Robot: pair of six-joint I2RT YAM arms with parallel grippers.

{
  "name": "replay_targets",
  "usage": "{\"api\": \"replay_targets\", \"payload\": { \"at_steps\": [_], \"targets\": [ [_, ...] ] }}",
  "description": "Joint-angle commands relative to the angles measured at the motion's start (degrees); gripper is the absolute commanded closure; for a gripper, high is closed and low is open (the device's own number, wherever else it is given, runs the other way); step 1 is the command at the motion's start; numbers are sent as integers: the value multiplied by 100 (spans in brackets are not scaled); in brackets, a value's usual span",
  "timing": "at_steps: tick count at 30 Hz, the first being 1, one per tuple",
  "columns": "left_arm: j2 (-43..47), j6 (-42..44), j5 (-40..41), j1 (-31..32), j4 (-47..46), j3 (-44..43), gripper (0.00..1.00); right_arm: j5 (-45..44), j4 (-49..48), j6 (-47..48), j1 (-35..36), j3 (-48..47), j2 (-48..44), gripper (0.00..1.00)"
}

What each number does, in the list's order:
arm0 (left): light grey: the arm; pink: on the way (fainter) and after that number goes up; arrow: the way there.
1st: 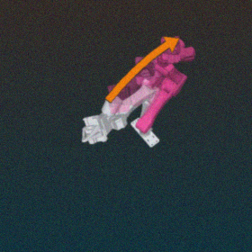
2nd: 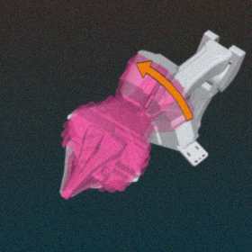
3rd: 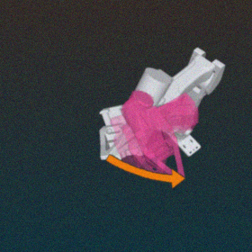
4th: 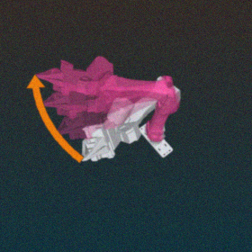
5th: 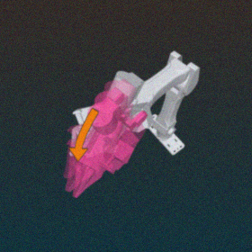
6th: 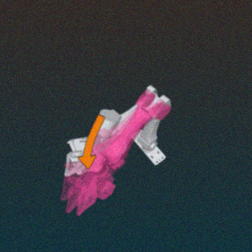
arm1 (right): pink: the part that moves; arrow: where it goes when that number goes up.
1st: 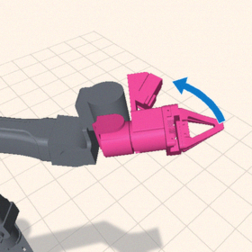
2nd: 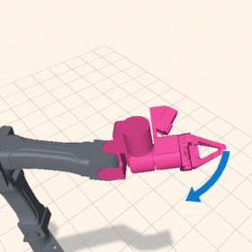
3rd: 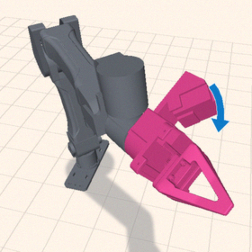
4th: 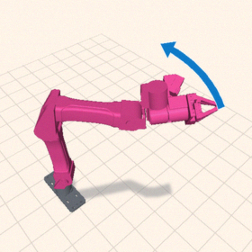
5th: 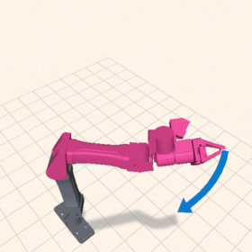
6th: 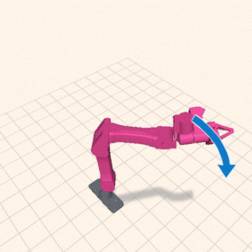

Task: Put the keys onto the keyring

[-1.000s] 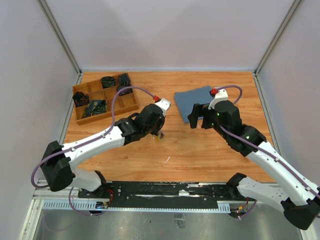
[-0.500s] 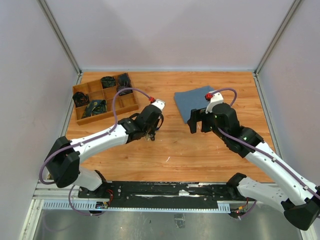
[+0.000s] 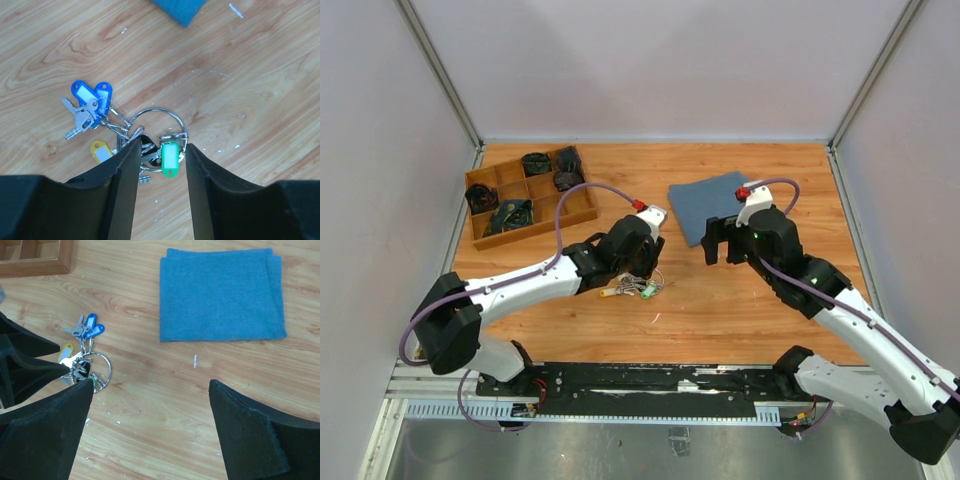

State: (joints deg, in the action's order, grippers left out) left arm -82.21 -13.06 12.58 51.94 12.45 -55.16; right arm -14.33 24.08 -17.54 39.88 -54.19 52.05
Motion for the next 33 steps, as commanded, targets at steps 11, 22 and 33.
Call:
{"api": "replay_targets", "payload": {
  "at_steps": [11,22,33],
  "targets": [
    [2258,-58,616,-843,-208,-22,22,-531,-355,1727,73,33,-1498,2],
    [4362,-155,2149,-853,-289,673,0,-1455,-572,1997,81,458,-2946,2],
    [5099,-327,2768,-853,-258,1446,0,-2112,-609,1746,80,1130,-3788,1]
  ]
}}
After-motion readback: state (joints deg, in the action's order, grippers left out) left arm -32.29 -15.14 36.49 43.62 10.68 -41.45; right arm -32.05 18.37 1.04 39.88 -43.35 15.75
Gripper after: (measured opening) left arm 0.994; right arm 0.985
